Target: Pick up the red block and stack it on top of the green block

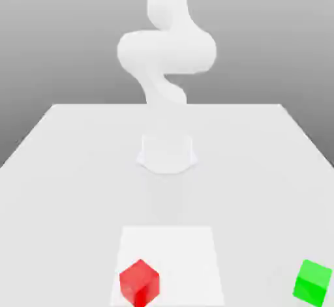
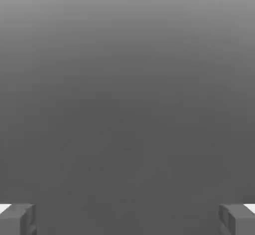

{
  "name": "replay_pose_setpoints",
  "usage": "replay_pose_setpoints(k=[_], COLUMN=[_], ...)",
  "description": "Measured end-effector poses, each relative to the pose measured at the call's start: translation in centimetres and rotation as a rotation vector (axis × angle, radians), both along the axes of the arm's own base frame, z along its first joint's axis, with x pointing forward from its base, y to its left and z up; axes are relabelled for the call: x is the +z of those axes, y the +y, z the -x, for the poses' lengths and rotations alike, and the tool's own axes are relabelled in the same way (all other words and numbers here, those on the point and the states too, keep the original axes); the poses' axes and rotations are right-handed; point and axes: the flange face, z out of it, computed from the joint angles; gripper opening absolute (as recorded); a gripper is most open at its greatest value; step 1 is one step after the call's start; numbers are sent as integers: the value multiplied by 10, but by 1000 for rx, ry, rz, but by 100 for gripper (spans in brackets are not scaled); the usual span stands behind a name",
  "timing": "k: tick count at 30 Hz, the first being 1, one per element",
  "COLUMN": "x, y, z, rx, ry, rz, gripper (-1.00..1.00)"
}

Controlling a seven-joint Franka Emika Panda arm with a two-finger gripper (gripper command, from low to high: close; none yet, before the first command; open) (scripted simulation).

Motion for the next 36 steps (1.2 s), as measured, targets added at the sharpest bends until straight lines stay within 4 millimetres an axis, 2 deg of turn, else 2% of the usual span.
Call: replay_pose_setpoints(k=[6,10,13,17,22,26,30,31,36], x=[-104,-178,-235,-310,-397,-458,-510,-522,-522], y=[-10,-12,-13,-16,-26,-37,-39,-40,-40], z=[-69,-98,-112,-119,-113,-100,-98,-97,-97], rx=[179,288,366,466,585,672,689,689,689], ry=[167,270,345,443,567,658,672,674,676], rz=[34,66,96,146,226,297,312,311,310], gripper=[0,0,0,0,0,0,0,-100,-100])
